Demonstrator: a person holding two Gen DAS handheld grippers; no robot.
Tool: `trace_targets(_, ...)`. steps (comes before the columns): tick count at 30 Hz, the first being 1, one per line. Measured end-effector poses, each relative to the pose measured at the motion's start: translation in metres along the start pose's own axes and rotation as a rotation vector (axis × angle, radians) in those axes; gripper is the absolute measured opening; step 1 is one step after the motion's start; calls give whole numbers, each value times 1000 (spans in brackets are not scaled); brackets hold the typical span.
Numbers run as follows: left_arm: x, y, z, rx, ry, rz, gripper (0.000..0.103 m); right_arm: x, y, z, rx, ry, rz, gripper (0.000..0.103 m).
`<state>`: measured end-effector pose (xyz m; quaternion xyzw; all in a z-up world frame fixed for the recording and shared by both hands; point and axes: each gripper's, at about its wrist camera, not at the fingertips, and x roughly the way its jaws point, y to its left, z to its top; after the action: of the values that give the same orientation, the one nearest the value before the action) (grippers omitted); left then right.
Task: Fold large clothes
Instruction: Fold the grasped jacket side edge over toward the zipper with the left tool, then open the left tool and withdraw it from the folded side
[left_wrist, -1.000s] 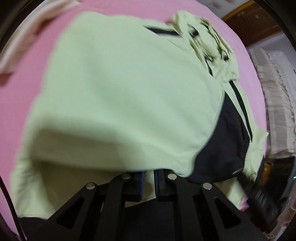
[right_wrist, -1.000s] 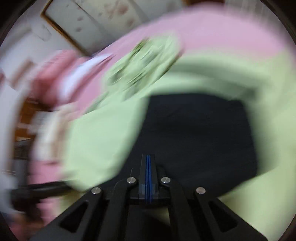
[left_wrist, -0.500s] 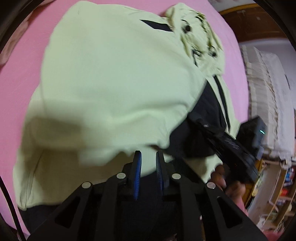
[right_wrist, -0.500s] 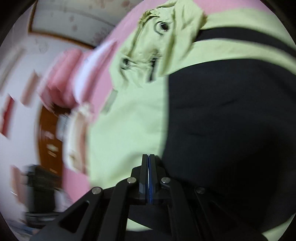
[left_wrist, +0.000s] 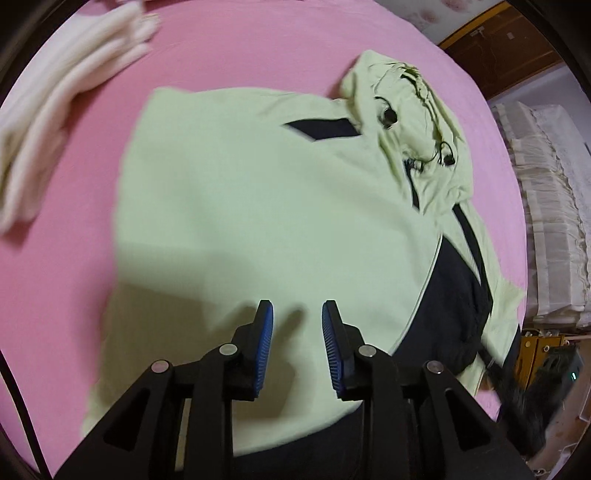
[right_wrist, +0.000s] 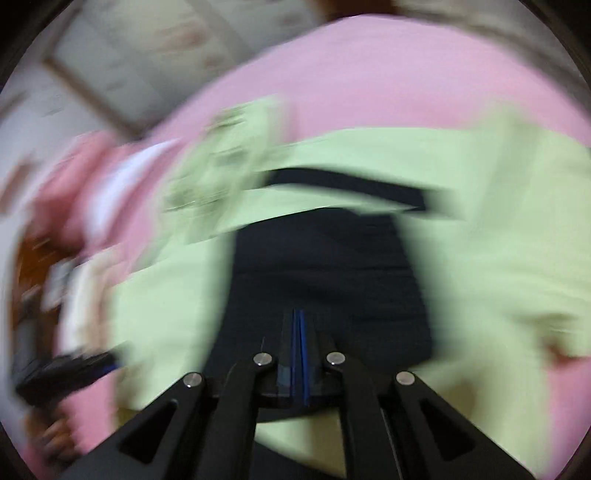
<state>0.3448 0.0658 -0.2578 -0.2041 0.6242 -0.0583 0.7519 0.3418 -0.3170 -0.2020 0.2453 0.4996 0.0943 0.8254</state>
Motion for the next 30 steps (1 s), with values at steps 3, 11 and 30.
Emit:
trace_targets(3,38,-21,22,11,-11,76,26,66,44,-2,-17,197,245,2)
trace_targets(11,49,-14,53,83,-244,298,26,129,33,42,72,90,140,0)
trace_targets(30,15,60,79,-11,-327,613,60,49,-21,64,-31,-125,-472,3)
